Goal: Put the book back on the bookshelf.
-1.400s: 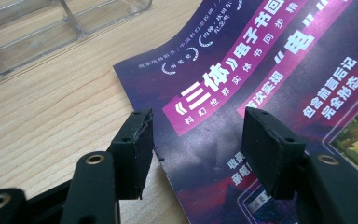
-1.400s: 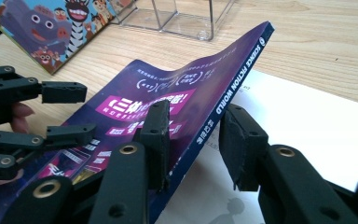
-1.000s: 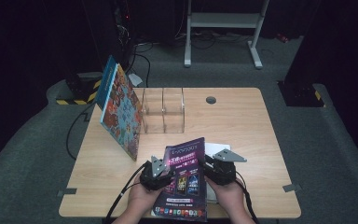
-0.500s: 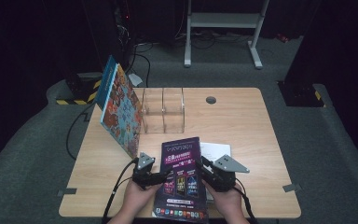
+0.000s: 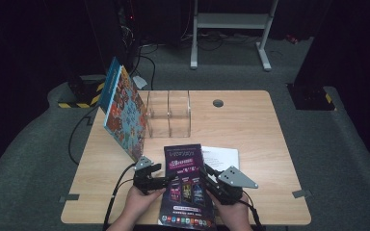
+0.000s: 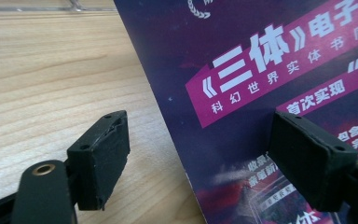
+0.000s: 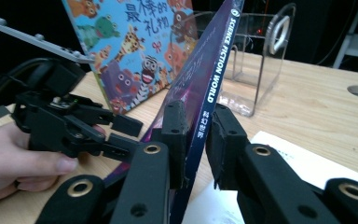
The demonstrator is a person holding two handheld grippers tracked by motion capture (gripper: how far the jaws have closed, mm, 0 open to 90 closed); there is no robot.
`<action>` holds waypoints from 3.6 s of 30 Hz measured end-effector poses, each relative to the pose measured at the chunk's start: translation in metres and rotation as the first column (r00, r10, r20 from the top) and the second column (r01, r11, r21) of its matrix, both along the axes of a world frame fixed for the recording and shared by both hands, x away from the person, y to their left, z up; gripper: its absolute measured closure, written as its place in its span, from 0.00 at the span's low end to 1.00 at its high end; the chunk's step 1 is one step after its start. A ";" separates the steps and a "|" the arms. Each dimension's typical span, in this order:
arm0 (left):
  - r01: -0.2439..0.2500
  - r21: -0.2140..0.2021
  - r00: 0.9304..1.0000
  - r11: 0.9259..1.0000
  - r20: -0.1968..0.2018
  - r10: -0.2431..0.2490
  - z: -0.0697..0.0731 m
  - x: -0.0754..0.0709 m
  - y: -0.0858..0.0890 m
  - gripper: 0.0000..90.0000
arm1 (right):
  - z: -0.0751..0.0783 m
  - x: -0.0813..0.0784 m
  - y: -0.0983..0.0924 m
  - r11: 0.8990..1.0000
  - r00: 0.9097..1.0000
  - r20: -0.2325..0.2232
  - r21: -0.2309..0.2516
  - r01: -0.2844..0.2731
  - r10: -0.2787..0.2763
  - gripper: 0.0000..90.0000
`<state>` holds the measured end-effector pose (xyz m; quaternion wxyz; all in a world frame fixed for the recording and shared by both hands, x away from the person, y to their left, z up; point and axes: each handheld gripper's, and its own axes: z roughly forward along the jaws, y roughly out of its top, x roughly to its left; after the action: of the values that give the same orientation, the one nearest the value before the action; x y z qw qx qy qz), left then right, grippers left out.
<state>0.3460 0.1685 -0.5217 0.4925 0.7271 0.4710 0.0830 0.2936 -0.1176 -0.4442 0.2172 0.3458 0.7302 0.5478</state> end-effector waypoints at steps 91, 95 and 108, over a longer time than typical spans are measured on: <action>-0.187 -0.127 0.872 0.974 0.435 0.224 0.077 -0.033 0.032 0.98 | 0.053 0.001 -0.001 0.990 0.992 0.062 0.087 -0.113 0.108 0.92; -0.190 -0.131 0.869 0.973 0.440 0.229 0.078 -0.033 0.031 0.99 | 0.057 -0.002 -0.002 0.988 0.992 0.033 0.084 -0.128 0.126 0.93; -0.239 -0.119 0.861 0.964 0.433 0.267 0.083 -0.023 0.037 1.00 | 0.059 0.000 0.010 0.988 0.980 0.140 0.040 -0.149 0.142 0.94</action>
<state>0.3229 0.2054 -0.4390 0.5936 0.6053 0.4396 0.2967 0.2941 -0.1073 -0.3848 0.2175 0.2583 0.7228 0.6029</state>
